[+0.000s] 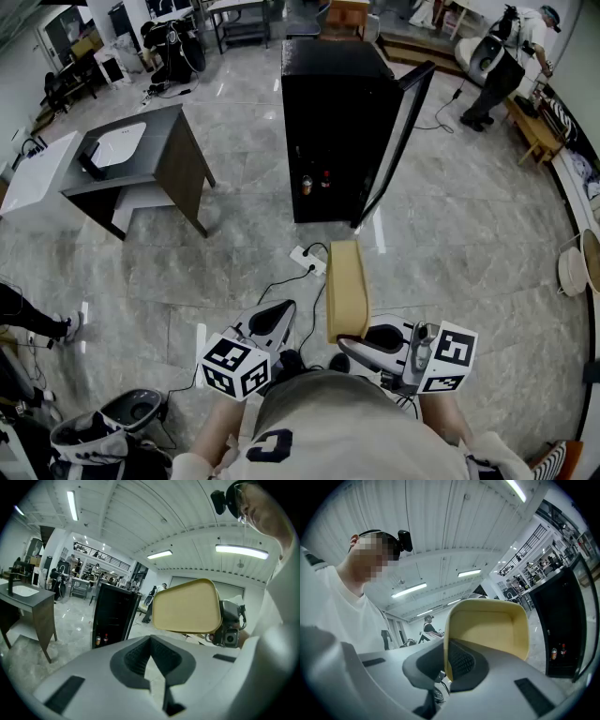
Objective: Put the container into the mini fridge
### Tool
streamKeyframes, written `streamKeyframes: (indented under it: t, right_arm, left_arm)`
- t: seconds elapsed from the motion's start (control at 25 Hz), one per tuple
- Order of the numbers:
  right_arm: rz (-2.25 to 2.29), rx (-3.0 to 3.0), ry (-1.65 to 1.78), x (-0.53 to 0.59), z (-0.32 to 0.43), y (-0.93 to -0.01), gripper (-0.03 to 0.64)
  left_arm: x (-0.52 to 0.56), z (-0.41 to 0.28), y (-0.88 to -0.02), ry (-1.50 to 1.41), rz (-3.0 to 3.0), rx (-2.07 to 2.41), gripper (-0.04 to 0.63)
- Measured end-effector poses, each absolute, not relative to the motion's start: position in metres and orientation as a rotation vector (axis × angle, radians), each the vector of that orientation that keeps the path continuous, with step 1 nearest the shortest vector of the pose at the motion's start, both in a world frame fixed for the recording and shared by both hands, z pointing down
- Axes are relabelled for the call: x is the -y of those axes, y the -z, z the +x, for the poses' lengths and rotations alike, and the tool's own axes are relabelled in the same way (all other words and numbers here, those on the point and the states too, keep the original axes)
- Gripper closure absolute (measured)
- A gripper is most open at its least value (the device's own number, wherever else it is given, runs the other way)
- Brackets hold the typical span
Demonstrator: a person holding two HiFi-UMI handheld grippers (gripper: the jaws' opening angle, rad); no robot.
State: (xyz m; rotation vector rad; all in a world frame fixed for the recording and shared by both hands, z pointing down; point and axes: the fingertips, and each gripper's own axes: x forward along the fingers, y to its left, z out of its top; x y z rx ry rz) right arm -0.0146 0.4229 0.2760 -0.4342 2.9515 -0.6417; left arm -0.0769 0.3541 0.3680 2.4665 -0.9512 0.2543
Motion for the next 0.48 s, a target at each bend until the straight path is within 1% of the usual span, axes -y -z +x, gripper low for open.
streamKeyframes:
  t: [0.48]
  right_arm:
    - [-0.517,-3.01,0.621,-0.399,-0.1,-0.284,0.586]
  left_arm:
    - [-0.331,-0.147,-0.381,-0.257,2.5,0.87,0.54]
